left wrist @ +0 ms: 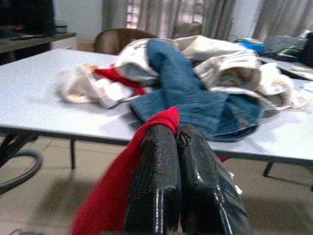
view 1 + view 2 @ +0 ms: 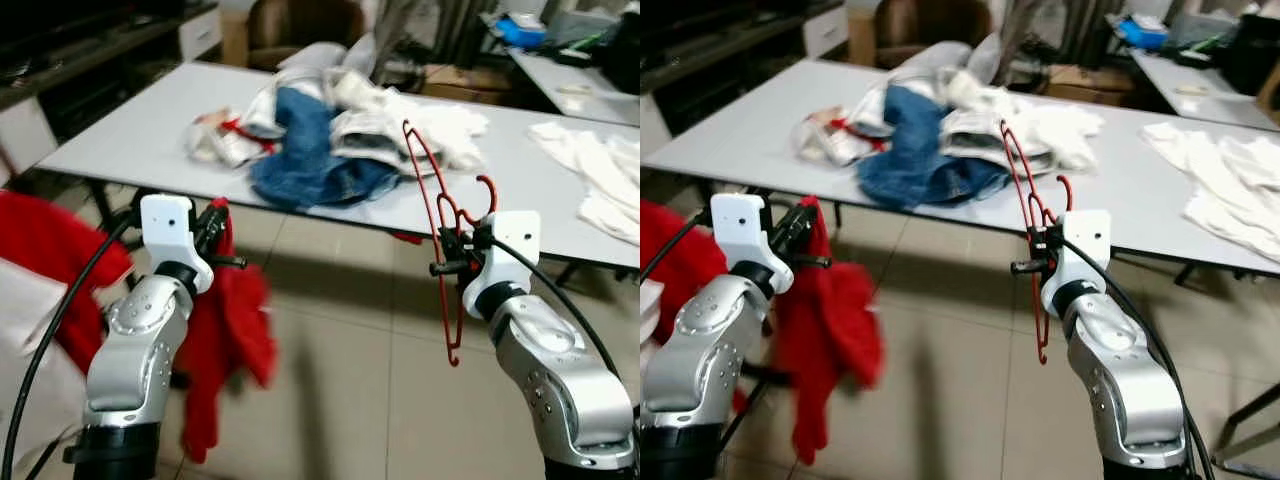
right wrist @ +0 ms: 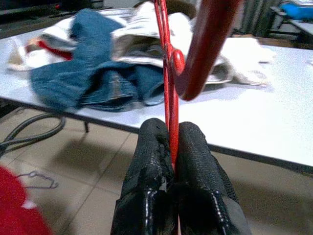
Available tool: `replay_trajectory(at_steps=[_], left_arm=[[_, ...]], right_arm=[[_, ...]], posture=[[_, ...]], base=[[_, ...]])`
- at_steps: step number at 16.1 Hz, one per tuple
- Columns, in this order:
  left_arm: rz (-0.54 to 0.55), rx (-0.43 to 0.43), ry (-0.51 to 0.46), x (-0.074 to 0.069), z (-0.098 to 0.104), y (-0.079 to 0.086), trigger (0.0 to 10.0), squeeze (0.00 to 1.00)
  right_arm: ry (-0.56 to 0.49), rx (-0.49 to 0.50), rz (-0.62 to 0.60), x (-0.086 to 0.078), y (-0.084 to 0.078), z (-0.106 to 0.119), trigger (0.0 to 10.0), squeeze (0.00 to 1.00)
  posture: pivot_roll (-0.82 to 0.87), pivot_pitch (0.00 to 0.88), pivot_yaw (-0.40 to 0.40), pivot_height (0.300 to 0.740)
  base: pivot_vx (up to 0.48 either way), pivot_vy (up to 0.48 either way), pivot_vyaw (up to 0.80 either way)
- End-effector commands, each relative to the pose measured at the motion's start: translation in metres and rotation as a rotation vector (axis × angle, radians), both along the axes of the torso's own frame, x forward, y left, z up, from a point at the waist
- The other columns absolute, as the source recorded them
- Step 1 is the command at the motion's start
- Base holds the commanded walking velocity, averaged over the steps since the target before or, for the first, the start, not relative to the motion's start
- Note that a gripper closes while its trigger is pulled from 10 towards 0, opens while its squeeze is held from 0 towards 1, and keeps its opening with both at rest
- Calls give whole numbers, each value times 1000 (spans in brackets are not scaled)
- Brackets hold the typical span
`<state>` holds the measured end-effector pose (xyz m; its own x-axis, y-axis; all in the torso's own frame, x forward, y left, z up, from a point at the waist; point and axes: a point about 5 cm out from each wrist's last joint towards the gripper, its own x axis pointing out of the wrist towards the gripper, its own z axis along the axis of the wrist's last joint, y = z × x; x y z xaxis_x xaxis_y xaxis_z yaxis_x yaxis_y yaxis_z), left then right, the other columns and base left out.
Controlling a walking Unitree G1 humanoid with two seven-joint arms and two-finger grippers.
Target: Hang hanger
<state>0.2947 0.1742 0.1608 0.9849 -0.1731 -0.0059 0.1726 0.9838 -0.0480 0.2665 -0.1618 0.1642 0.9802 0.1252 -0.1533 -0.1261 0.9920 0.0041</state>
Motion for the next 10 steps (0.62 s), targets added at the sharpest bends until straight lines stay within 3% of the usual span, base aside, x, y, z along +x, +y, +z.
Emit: replay_trajectory(at_steps=[1, 2, 7, 10], left_arm=[[-47, 2, -39, 1, 9, -12, 10000, 0], [-61, 8, -39, 1, 9, -14, 10000, 0], [-103, 9, -39, 2, 9, -19, 10000, 0], [-129, 15, -40, 3, 10, -22, 10000, 0]], right_arm=[[-23, -16, -40, 0, -11, 4, 10000, 0], [-22, -9, -34, 0, -11, 4, 10000, 0], [-36, -18, -34, -1, -11, 5, 10000, 0], [-55, -26, -18, -3, -12, 7, 10000, 0]], posture=[[35, 0, -24, 740], [36, 0, -23, 740], [32, 0, -4, 740], [31, 0, 3, 740]], base=[[382, 0, 0], [382, 0, 0], [384, 0, -800], [384, 0, 0]])
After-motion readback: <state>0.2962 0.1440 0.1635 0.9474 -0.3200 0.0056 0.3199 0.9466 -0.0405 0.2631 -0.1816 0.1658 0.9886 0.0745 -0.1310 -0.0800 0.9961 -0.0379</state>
